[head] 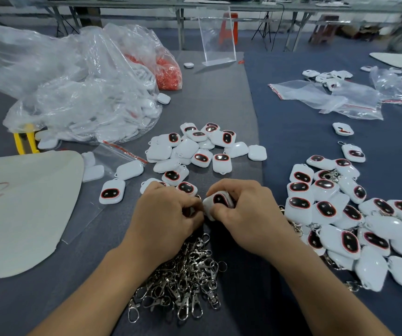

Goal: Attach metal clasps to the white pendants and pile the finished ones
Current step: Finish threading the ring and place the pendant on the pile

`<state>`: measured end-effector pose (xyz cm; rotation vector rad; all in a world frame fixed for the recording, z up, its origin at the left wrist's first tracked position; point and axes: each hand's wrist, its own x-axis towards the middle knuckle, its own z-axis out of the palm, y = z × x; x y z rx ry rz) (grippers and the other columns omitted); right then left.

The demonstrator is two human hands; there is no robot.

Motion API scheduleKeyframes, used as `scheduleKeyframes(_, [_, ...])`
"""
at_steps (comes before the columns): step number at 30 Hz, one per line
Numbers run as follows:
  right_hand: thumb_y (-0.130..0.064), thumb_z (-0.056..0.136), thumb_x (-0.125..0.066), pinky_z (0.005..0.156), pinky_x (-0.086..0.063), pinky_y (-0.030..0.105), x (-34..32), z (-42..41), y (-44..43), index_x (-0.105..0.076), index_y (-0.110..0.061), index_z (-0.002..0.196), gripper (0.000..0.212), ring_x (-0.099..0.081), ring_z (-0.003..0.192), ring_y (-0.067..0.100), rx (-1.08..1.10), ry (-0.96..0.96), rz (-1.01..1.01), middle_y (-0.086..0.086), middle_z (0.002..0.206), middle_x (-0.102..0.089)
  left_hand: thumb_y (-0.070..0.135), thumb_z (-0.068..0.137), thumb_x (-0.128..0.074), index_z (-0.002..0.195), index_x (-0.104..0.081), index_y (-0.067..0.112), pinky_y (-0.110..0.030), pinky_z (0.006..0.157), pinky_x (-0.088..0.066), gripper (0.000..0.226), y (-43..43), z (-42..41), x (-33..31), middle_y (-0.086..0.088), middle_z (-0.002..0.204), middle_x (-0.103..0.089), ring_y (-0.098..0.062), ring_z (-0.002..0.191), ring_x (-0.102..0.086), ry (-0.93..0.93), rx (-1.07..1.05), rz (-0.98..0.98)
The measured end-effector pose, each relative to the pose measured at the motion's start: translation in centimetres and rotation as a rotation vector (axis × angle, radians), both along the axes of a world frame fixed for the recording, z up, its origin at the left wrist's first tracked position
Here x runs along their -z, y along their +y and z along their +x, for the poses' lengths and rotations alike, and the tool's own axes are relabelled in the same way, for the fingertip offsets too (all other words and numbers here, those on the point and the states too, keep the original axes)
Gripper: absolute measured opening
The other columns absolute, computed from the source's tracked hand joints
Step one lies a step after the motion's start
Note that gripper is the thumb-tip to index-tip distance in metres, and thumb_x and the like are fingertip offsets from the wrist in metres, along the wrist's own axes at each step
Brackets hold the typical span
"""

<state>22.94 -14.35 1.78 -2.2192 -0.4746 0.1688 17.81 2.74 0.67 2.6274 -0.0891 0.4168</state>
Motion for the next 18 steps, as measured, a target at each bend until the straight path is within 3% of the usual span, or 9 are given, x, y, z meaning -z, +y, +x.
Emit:
scheduleKeyframes(2, [-0.027,0.085,-0.075,0.058,-0.046,0.008,0.1,0.1,0.0,-0.073,-0.039,0.085,0.012,-0.064,0.071,-0.004,0.019,0.020,0.032,-0.016,0.075,-0.071,0.037,0.071,-0.067,0.070,-0.071,0.032,-0.027,0.082,-0.032,0.007,0.0,0.1,0.0,0.014,0.055,-0.052,-0.010,0.063,-0.049,-0.015,0.009,0.005])
scheduleKeyframes(5, [-0.016,0.082,-0.075,0.052,-0.045,0.014,0.1,0.3,0.0,-0.075,-0.036,0.084,0.020,-0.059,0.050,0.001,0.049,0.126,0.131,-0.014,0.067,-0.069,0.033,0.070,-0.073,0.071,-0.072,0.036,-0.017,0.077,-0.031,0.003,0.1,0.0,0.0,0.013,0.056,-0.052,-0.007,0.064,-0.050,-0.091,0.015,-0.087])
scheduleKeyframes(7, [-0.007,0.081,-0.072,0.048,-0.044,0.020,-0.1,0.6,-0.2,-0.076,-0.028,0.085,0.022,-0.054,0.043,0.009,0.064,0.257,0.242,-0.006,0.065,-0.068,0.030,0.068,-0.077,0.081,-0.075,0.037,-0.012,0.067,-0.035,0.015,0.2,0.0,-0.1,0.012,0.060,-0.058,-0.009,0.063,-0.051,-0.138,0.004,-0.213])
scheduleKeyframes(10, [0.003,0.083,-0.066,0.041,-0.035,0.017,-0.5,0.9,-0.5,-0.077,-0.015,0.086,0.021,-0.046,0.042,0.016,0.071,0.420,0.396,0.008,0.067,-0.064,0.023,0.067,-0.085,0.094,-0.075,0.045,-0.012,0.056,-0.039,0.036,0.4,-0.1,-0.2,0.013,0.064,-0.063,-0.006,0.058,-0.051,-0.107,-0.007,-0.422])
scheduleKeyframes(13, [0.008,0.085,-0.061,0.038,-0.030,0.018,-0.8,1.0,-0.7,-0.075,-0.007,0.088,0.021,-0.041,0.042,0.017,0.067,0.511,0.477,0.012,0.071,-0.063,0.016,0.071,-0.090,0.091,-0.078,0.045,-0.011,0.060,-0.045,0.037,0.3,-0.1,-0.1,0.016,0.073,-0.071,-0.004,0.064,-0.061,-0.062,-0.001,-0.511])
scheduleKeyframes(18, [0.011,0.086,-0.056,0.038,-0.026,0.021,-1.0,1.1,-0.9,-0.075,-0.005,0.088,0.025,-0.040,0.041,0.017,0.041,0.600,0.536,0.015,0.071,-0.064,0.019,0.076,-0.087,0.087,-0.079,0.043,-0.015,0.065,-0.052,0.027,0.1,-0.1,-0.2,0.018,0.080,-0.076,-0.001,0.070,-0.069,-0.016,0.030,-0.629])
